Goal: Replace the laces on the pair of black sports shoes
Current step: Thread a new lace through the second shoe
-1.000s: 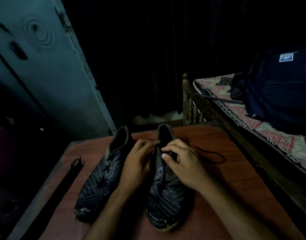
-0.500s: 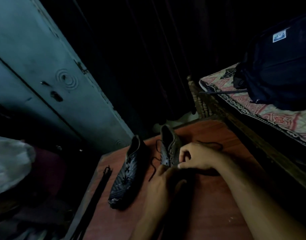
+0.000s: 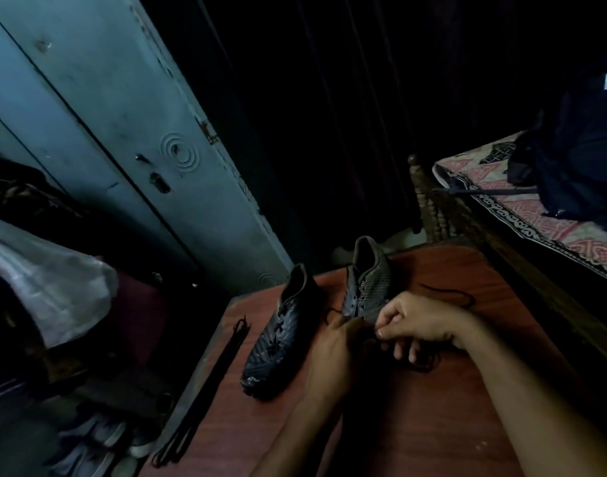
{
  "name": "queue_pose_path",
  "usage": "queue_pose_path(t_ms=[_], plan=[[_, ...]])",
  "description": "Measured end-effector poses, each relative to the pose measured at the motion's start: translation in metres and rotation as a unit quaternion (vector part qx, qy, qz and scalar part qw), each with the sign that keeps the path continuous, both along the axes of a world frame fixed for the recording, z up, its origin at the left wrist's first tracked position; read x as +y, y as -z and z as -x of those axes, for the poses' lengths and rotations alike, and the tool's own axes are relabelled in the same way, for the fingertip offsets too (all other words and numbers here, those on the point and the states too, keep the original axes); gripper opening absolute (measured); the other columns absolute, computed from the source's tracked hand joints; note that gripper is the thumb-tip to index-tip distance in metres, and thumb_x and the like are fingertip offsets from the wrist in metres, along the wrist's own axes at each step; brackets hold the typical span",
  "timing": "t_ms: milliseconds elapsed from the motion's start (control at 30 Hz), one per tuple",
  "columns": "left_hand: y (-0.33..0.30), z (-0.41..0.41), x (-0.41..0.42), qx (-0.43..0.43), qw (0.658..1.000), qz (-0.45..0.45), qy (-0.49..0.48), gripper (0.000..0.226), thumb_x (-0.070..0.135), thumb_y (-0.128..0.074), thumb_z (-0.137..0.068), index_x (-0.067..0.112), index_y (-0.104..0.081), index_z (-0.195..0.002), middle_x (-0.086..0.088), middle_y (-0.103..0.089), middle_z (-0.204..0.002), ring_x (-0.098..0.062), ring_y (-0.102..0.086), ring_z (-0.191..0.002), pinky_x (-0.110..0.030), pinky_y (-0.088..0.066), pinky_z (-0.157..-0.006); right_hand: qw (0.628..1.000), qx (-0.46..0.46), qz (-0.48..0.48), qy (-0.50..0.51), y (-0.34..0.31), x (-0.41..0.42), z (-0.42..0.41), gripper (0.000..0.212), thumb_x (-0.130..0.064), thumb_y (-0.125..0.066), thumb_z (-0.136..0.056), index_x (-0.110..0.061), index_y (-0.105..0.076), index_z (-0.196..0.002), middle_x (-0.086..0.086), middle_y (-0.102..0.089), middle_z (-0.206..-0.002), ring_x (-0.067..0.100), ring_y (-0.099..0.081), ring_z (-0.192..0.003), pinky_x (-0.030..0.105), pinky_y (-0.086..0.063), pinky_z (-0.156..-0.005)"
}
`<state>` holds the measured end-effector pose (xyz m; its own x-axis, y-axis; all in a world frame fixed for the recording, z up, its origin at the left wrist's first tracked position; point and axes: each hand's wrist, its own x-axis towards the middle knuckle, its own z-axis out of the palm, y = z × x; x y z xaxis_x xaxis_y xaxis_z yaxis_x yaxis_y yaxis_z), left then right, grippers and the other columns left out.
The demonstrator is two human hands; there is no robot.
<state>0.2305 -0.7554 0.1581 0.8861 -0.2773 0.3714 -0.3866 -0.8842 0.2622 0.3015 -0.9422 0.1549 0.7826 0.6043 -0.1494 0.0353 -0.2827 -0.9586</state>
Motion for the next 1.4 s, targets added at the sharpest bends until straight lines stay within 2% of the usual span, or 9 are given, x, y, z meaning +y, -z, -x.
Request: queue_pose_path(t_ms=[167, 400, 567, 667, 767, 1000, 1100, 1233, 1400], plan=[[-0.002, 0.000, 0.002, 0.017, 0.999, 0.044, -0.006, 0.033, 0.031, -0.053, -0.088, 0.018, -0.075, -0.110, -0.001, -0.069, -0.099, -0.017, -0.061, -0.093, -0.036, -0.051, -0.079, 0.994, -0.097, 0.022, 0.053, 0.004, 0.002, -0.006, 0.008, -0.010, -0.065, -0.094, -0.012, -0.072, -0.091, 0.005, -0.066, -0.069, 0.006, -0.056, -0.049, 0.025, -0.048, -0.045], [-0.003, -0.015, 0.010, 0.005, 0.999, -0.042, 0.012, 0.029, 0.043, -0.063, -0.085, 0.019, -0.074, -0.096, -0.002, -0.064, -0.088, -0.021, -0.060, -0.087, -0.037, -0.051, -0.068, 0.990, -0.131, 0.048, 0.006, -0.001, 0.003, -0.001, 0.013, -0.010, -0.068, -0.091, -0.019, -0.077, -0.088, 0.011, -0.067, -0.073, 0.007, -0.049, -0.044, 0.022, -0.041, -0.043], [0.003, -0.020, 0.021, 0.034, 0.994, 0.105, -0.028, 0.011, 0.021, -0.066, -0.096, 0.023, -0.076, -0.101, 0.006, -0.069, -0.096, -0.007, -0.064, -0.087, -0.026, -0.051, -0.077, 0.979, -0.181, -0.005, 0.088, 0.005, 0.009, -0.009, 0.015, -0.012, -0.070, -0.090, -0.026, -0.076, -0.089, 0.001, -0.067, -0.070, 0.003, -0.049, -0.046, 0.024, -0.042, -0.051], [0.004, -0.016, 0.028, 0.130, 0.953, 0.272, -0.021, 0.010, 0.017, -0.065, -0.099, 0.023, -0.073, -0.097, 0.002, -0.075, -0.096, -0.012, -0.070, -0.091, -0.038, -0.057, -0.087, 0.971, -0.215, 0.030, 0.100, 0.008, 0.015, -0.010, 0.014, -0.015, -0.072, -0.089, -0.026, -0.075, -0.097, -0.009, -0.063, -0.071, -0.003, -0.049, -0.052, 0.013, -0.040, -0.057], [-0.006, -0.008, 0.030, 0.187, 0.923, 0.336, -0.003, 0.013, 0.015, -0.061, -0.097, 0.018, -0.074, -0.095, -0.009, -0.076, -0.098, -0.017, -0.070, -0.092, -0.037, -0.055, -0.087, 0.967, -0.232, 0.040, 0.102, 0.014, 0.016, -0.010, 0.014, -0.018, -0.076, -0.086, -0.028, -0.075, -0.096, -0.009, -0.064, -0.071, -0.004, -0.051, -0.053, 0.012, -0.039, -0.058], [-0.028, -0.004, 0.027, 0.135, 0.948, 0.265, -0.113, 0.029, 0.024, -0.083, -0.086, 0.002, -0.072, -0.070, 0.000, -0.066, -0.059, -0.003, -0.056, -0.050, -0.021, -0.041, -0.048, 0.953, -0.264, 0.066, 0.130, 0.016, 0.025, -0.007, 0.012, -0.026, -0.079, -0.084, -0.035, -0.072, -0.088, -0.009, -0.063, -0.068, -0.007, -0.052, -0.053, 0.011, -0.039, -0.054], [-0.027, -0.007, 0.023, 0.137, 0.905, 0.377, -0.141, 0.021, 0.012, -0.085, -0.082, 0.003, -0.068, -0.089, -0.006, -0.073, -0.072, -0.014, -0.070, -0.066, -0.027, -0.054, -0.058, 0.948, -0.274, 0.085, 0.141, 0.015, 0.028, -0.005, 0.017, -0.027, -0.079, -0.083, -0.039, -0.067, -0.086, -0.008, -0.063, -0.069, -0.006, -0.053, -0.054, 0.010, -0.038, -0.054], [-0.039, -0.005, 0.021, 0.281, 0.829, 0.467, -0.123, 0.019, 0.004, -0.072, -0.093, -0.007, -0.070, -0.109, -0.006, -0.072, -0.076, -0.011, -0.069, -0.065, -0.021, -0.054, -0.058, 0.943, -0.277, 0.098, 0.154, 0.016, 0.030, -0.004, 0.019, -0.028, -0.079, -0.082, -0.040, -0.065, -0.082, -0.008, -0.065, -0.067, 0.000, -0.059, -0.059, 0.016, -0.045, -0.058], [-0.052, 0.004, 0.038, 0.349, 0.793, 0.488, -0.103, 0.013, 0.009, -0.063, -0.099, 0.008, -0.073, -0.090, -0.005, -0.068, -0.077, -0.010, -0.060, -0.059, -0.027, -0.053, -0.060, 0.941, -0.278, 0.105, 0.160, 0.018, 0.032, -0.004, 0.017, -0.031, -0.078, -0.081, -0.041, -0.064, -0.082, -0.009, -0.065, -0.067, 0.000, -0.060, -0.060, 0.018, -0.043, -0.057]])
